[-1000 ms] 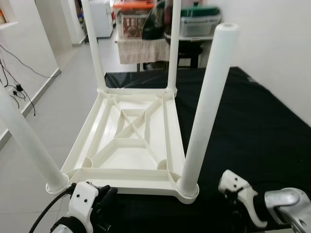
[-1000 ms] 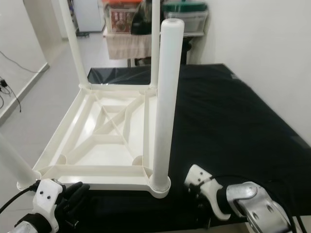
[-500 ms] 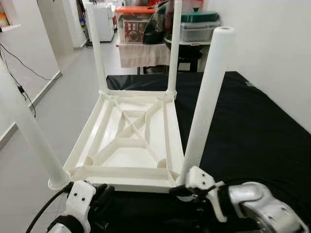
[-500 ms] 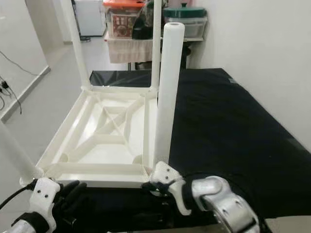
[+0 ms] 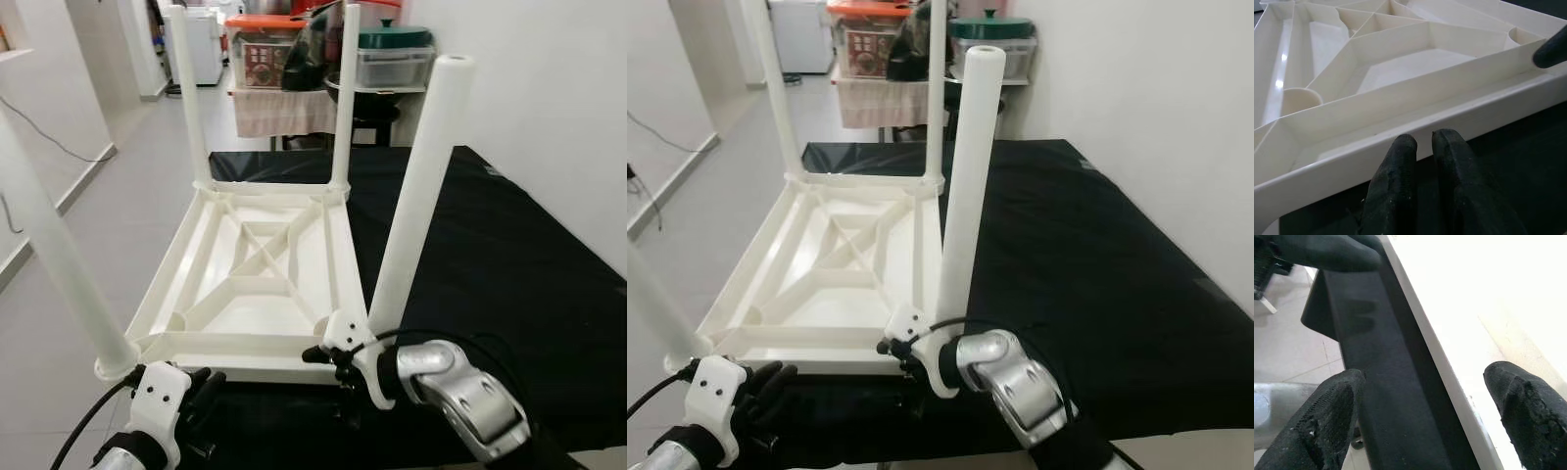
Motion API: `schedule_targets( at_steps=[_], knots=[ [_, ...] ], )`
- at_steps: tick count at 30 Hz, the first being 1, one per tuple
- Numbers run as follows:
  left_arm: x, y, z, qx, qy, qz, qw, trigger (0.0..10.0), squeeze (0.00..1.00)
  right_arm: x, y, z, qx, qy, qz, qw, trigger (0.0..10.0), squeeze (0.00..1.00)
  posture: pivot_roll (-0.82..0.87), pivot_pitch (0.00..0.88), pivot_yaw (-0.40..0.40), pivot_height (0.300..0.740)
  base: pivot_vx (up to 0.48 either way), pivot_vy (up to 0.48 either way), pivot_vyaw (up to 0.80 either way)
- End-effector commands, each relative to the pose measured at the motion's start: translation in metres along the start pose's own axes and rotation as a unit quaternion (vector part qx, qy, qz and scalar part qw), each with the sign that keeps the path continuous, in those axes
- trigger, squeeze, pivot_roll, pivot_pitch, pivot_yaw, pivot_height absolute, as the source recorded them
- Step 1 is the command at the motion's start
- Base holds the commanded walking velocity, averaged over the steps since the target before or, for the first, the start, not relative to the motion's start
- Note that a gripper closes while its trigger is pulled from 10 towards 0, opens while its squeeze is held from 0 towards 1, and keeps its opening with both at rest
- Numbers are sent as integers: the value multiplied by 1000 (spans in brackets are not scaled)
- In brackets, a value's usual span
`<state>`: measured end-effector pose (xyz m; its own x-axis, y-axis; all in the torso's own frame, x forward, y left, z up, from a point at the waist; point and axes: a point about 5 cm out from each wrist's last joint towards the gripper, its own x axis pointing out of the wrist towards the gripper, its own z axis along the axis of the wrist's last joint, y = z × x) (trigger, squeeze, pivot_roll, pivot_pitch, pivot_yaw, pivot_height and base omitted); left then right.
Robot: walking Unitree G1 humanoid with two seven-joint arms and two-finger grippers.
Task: Building children table
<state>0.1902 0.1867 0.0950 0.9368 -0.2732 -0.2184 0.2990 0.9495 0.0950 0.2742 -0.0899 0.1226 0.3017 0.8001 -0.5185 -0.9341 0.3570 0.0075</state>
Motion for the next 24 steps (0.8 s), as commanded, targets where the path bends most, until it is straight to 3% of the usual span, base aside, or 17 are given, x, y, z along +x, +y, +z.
schedule_targets(
  at_steps=[1, 10, 19, 24],
  knots=[
    [0, 1, -1, 3, 1, 3, 1000, 10000, 0, 1, -13, 2, 9, 9, -37, 999, 10000, 0, 107, 0, -46, 740, 0, 0, 0],
    [2, -1, 0, 4, 1, -1, 1000, 10000, 0, -2, -41, -1, 32, 39, -99, 994, 10000, 0, 106, 0, -44, 740, 0, 0, 0],
    [2, -1, 0, 5, 0, -1, 1000, 10000, 0, -1, -45, -3, 24, 56, -100, 993, 10000, 0, 110, 0, -48, 740, 0, 0, 0],
    [3, -2, 1, 5, -2, -1, 1000, 10000, 0, 2, -54, -14, 21, 107, -112, 988, 10000, 0, 112, 0, -53, 740, 0, 0, 0]
  ],
)
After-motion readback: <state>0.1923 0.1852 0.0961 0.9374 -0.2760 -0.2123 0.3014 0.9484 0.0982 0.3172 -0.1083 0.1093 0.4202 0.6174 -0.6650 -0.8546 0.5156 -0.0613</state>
